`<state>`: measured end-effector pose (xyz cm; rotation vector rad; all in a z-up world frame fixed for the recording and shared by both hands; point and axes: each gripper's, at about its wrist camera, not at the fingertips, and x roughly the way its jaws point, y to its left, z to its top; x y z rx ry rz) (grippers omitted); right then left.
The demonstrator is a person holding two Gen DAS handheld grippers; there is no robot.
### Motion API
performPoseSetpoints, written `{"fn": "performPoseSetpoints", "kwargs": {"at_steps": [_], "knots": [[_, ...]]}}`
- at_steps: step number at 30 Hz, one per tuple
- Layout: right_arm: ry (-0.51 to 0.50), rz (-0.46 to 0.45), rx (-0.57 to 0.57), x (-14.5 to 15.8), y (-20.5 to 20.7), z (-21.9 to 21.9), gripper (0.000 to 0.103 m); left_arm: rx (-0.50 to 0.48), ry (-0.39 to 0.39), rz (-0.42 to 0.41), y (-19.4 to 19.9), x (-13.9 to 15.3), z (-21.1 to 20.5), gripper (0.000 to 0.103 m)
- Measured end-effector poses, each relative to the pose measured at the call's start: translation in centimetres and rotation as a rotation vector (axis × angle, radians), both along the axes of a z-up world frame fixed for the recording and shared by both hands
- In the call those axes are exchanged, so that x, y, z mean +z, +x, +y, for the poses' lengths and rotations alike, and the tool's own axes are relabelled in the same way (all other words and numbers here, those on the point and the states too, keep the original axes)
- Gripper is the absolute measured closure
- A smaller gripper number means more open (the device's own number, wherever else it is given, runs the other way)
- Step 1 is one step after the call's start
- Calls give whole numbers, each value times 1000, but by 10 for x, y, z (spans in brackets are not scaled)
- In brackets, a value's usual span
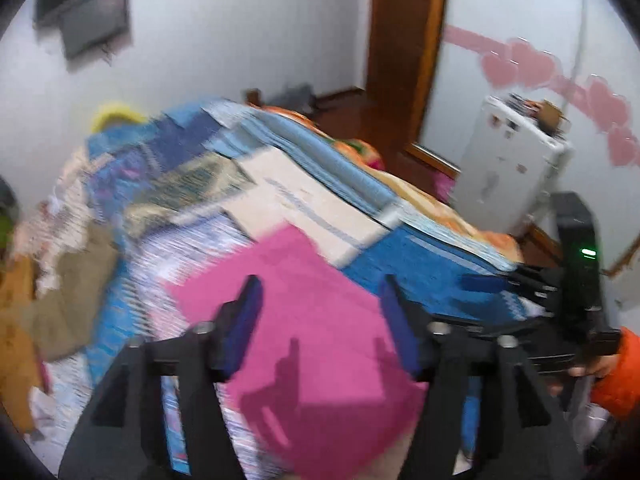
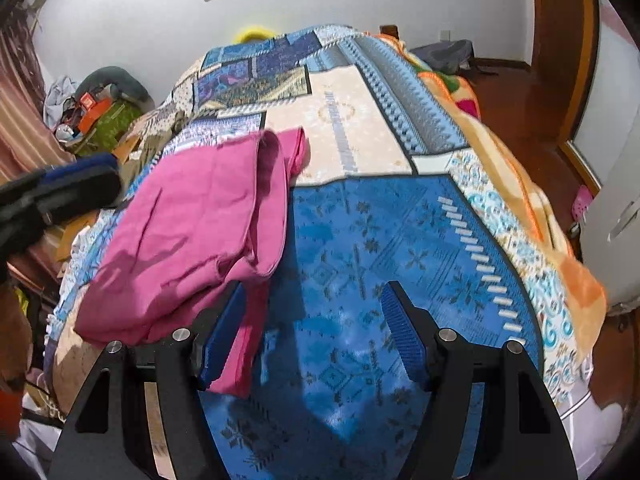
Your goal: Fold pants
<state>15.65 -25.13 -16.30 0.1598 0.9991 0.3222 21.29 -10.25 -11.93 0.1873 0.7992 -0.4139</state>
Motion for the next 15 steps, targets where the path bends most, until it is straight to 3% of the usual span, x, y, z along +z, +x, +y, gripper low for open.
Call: {"fn": "performPoseSetpoints", "kwargs": {"at_steps": [2,9,12,15], "knots": [[-4,-16,-6,5,3,-1,37,42,31,28,19,0,16,29],[-30,-76,-13,25,18,-6,37,124,84,141,74,-28,61,28],[-11,-62,12,23,24,2,37,115,55,232,96,-47,72,23],[-34,-54,74,16,25,18,37,96,106,293,112,-68,71,22]]}}
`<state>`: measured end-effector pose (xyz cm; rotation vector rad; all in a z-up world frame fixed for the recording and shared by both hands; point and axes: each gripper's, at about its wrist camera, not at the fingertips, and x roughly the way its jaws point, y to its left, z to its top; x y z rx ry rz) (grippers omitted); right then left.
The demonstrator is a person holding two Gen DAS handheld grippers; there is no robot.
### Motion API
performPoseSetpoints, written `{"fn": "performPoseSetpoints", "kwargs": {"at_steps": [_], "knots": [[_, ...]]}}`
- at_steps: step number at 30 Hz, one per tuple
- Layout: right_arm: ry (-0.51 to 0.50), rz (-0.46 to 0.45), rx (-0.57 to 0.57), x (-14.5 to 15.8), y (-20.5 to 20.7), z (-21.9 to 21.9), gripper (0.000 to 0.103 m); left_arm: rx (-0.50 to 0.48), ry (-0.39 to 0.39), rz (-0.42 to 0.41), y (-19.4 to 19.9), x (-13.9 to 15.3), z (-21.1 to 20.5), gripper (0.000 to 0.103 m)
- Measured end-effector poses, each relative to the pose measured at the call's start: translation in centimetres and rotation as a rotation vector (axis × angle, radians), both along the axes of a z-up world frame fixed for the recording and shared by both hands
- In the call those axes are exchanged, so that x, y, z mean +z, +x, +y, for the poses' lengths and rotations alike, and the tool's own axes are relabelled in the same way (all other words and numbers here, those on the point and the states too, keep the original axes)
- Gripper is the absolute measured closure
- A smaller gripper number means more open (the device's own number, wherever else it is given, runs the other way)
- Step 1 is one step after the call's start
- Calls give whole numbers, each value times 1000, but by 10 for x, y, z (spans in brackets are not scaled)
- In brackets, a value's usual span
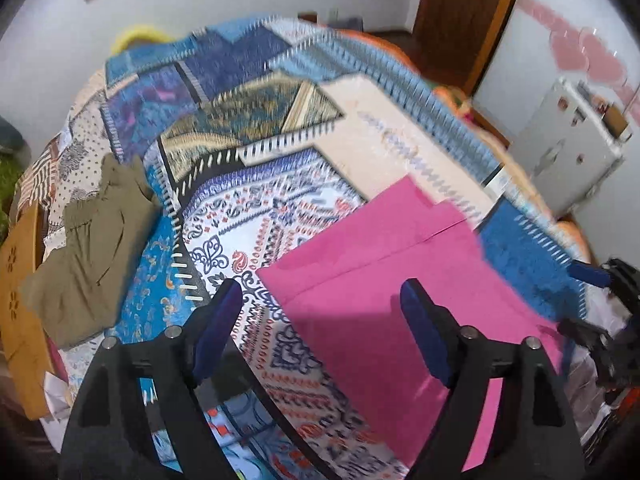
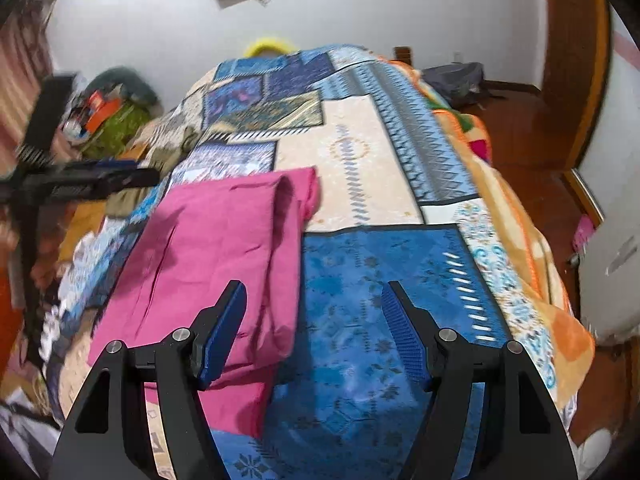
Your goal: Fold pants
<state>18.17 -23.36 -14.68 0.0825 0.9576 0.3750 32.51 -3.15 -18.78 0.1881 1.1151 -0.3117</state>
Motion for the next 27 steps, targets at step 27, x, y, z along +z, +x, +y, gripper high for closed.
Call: {"fn": "performPoseSetpoints", "kwargs": {"at_steps": [27], "knots": [[-140,-66,161,-1,-27,50,36,298,-69,50,-136,-29,102,0]]}}
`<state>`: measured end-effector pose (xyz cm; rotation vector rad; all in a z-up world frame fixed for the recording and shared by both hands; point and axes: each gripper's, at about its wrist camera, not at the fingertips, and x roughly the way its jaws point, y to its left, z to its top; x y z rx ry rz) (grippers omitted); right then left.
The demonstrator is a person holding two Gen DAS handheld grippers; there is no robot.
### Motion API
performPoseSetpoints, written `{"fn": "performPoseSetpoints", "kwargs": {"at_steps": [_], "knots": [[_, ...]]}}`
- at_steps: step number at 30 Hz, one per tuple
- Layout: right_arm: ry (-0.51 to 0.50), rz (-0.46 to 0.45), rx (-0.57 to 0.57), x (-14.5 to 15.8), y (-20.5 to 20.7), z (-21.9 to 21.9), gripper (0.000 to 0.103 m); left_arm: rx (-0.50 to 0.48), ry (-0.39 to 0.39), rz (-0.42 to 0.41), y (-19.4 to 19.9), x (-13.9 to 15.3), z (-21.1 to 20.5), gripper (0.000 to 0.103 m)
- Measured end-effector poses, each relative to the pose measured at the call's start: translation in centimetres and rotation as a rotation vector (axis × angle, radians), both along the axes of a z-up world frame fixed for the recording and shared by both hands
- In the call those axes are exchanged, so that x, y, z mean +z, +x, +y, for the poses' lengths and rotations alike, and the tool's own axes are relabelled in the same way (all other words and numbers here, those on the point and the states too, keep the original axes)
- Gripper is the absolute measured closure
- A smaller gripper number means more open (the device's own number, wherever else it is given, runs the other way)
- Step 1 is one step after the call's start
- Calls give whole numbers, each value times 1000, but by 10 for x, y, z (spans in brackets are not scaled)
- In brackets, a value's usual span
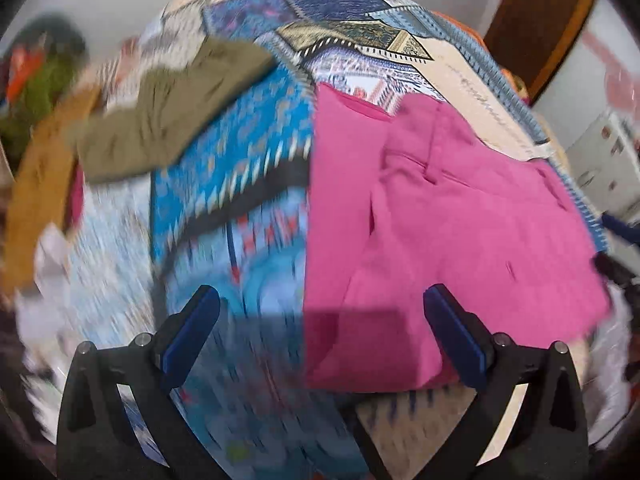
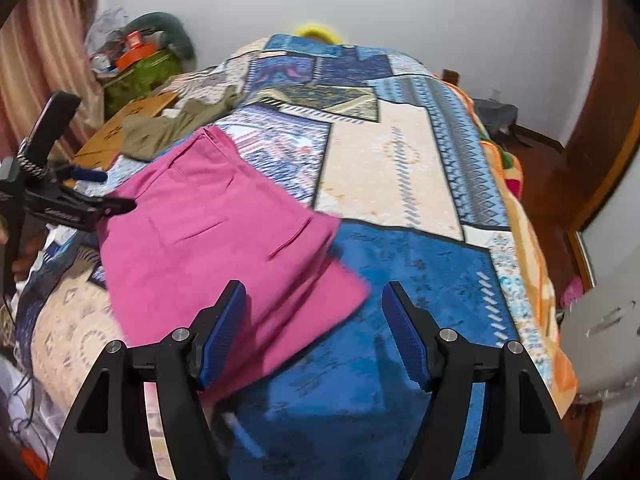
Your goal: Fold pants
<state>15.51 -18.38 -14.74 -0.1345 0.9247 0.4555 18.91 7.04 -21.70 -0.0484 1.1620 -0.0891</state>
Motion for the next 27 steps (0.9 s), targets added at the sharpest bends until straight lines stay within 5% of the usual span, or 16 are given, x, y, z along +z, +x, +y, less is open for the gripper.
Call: {"fn": "performPoseSetpoints", "kwargs": {"at_steps": [2,9,12,15,23,27], "knots": [[30,16,22,-3,-5,4,36,25,-17,-35,-16,4,2,0],[72,34,26,-8,-10,6,36,6,-10,-151,-42,42,2,25],[98,76,-3,-14,-7,2,37,-5,3,-126,-34,40,-3,35],[124,134,-3,-23,-9,1,53,17,38,-42,-24,15,-5,47],[13,95,-24,-28,-16,-2,65,30,4,-82,-33,15,9,47],[68,118,-84,-29,-13,-19,64,22,26,-153,-27,35,10,47]]}}
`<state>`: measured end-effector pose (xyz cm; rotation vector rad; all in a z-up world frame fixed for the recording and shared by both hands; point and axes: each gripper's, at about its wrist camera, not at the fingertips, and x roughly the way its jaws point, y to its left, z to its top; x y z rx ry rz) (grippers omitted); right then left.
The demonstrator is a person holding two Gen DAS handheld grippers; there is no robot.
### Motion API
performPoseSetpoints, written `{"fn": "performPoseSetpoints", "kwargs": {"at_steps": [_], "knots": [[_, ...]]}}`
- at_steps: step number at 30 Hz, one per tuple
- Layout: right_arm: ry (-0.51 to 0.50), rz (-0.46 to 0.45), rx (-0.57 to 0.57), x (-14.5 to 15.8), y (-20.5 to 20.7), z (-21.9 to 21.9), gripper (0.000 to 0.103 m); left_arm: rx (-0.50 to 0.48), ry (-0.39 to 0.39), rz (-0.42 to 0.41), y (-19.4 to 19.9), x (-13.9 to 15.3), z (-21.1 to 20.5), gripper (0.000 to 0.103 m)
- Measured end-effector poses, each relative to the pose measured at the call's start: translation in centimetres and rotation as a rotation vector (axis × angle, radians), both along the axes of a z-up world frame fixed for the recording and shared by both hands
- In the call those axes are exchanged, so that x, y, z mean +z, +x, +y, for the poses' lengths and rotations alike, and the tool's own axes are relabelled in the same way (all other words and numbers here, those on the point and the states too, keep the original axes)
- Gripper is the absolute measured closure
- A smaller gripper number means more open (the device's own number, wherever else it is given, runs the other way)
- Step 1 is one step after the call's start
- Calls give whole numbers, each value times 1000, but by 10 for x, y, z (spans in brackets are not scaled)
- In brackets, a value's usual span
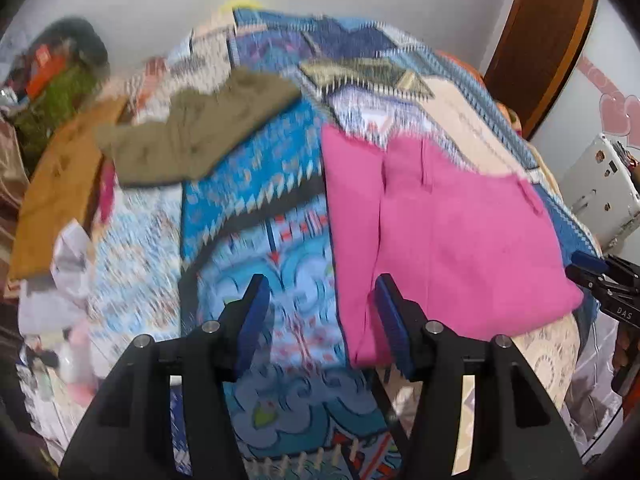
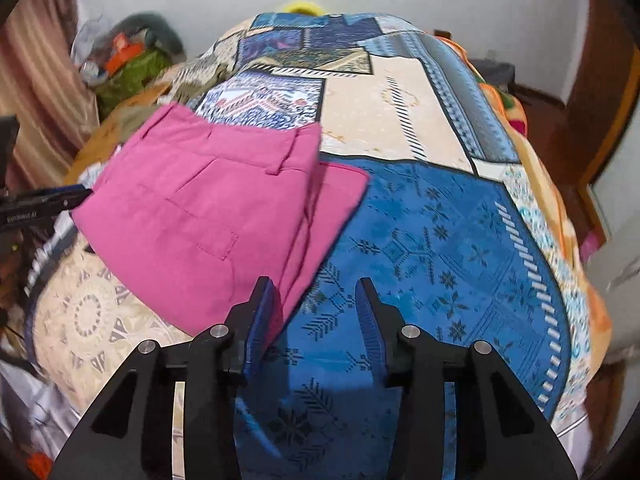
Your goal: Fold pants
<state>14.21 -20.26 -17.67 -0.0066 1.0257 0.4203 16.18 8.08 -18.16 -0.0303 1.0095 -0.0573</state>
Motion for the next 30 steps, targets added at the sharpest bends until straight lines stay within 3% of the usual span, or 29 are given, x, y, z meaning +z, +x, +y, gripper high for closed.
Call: {"fn": "performPoseSetpoints", "kwargs": {"at_steps": [7,9,12,14,16,18,21,23,27,30], "knots": [[76,0,-76,16,9,-11,60,-72,-65,-22,34,20,-18,47],[90,-7,-73,19,16,-5,60,-103,-49,-28,45,21,-33,46],[115,-10,-51,20,30,10,60,-170,12,-3,62,8,-57,42],[102,-8,-42,16,38,19,59,-176,115,19,74,-9,-68,41],[80,22,-47,6,47,27,59,-159,176,26,81,-22,-68,28],[87,53,-46,-3,51,28,59,-138,159,-7,80,-23,-58,18],[83,31,-64,-6,47,19,45,-117,58,6,78,-21,-33,18],[75,32,-70,-6,44,12,45,-103,-5,19,73,-17,-22,18],[122,98,-67,-5,38,-2,45,-125,-185,95,62,-17,-9,18],[153,113,-66,-7,34,-2,45,-112,-244,173,62,-32,-8,18]]}}
